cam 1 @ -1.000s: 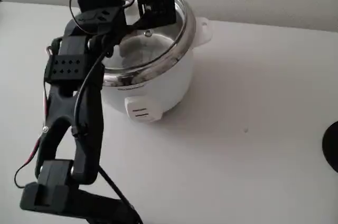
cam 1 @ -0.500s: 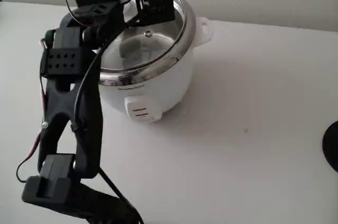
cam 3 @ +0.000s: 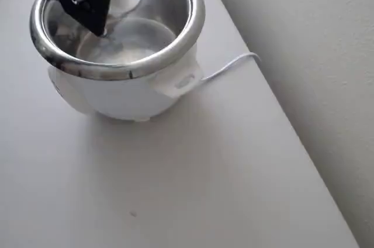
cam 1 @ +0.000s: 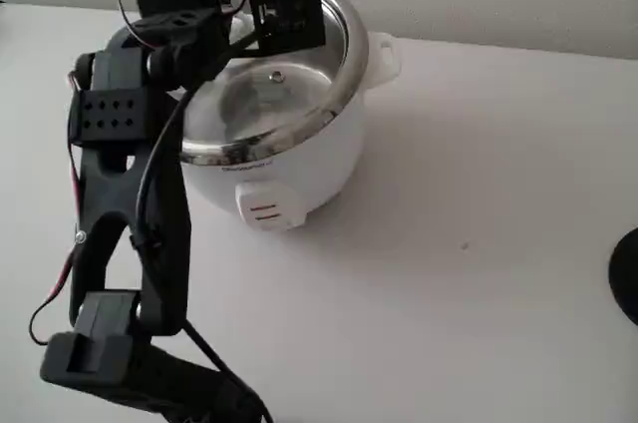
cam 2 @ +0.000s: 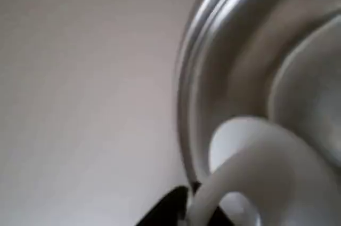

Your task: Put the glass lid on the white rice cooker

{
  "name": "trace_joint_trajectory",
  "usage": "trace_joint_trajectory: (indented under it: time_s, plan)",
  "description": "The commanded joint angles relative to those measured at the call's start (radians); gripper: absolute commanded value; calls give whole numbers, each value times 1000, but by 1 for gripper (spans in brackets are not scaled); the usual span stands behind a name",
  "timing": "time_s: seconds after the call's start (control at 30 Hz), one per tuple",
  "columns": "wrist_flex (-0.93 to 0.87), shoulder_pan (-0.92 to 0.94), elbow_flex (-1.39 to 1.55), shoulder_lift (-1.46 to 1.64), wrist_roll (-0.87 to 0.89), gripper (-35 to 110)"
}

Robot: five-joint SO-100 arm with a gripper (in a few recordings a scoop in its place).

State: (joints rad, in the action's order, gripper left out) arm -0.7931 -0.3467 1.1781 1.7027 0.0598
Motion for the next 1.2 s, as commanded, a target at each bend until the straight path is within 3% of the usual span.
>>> trace_joint_trajectory:
  time_s: [0.0, 0.07, 0.2, 0.47, 0.7, 0.83, 1.0, 1.17]
  plan:
    - [-32, -31, -166, 72, -21, 7]
    - [-75, -32, -156, 69, -23, 21]
    - [-201, -20, -137, 81, 8, 32]
    - [-499, 12, -121, 227, -34, 32]
    - [-726, 242, -115, 379, -100, 23]
    - [-640, 397, 150, 546, -152, 0]
    - [-417, 469, 660, 790, -184, 0]
    - [-351, 445, 960, 804, -181, 0]
